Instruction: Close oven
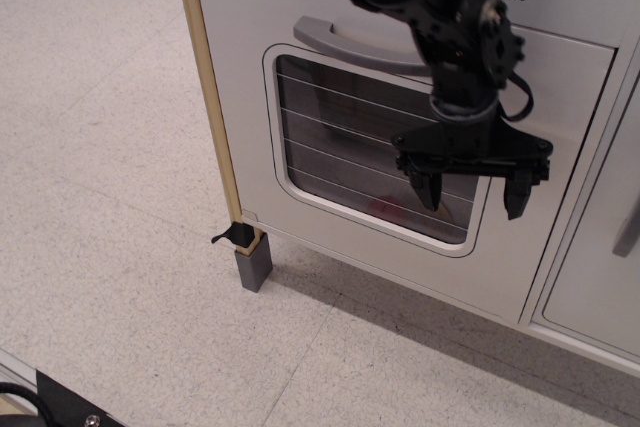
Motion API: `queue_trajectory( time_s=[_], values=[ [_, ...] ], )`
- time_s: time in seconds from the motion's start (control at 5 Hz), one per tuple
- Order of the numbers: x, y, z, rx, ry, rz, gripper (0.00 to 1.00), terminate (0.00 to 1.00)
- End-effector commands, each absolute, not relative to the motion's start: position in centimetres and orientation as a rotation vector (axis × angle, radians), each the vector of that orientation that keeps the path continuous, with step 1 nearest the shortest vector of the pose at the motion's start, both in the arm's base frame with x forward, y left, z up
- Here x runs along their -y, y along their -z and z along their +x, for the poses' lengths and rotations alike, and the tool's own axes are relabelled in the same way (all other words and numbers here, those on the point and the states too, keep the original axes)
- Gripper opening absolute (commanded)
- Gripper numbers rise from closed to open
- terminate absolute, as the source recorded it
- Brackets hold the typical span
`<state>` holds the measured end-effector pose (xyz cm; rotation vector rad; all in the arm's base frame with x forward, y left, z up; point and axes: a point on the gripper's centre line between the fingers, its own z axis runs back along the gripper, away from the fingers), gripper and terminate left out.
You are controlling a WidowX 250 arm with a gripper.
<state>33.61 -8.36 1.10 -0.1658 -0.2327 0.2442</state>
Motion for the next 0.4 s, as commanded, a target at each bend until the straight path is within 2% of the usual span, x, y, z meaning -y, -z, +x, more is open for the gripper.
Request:
queue_trajectory(
  time_s=[0.0, 0.2],
  values=[
    [7.77, -3.79, 32.5, 0.258, -0.219, -0.155, 1.0, 0.0],
    [7.77, -3.79, 32.5, 0.258, -0.219, -0.155, 1.0, 1.0]
  ],
)
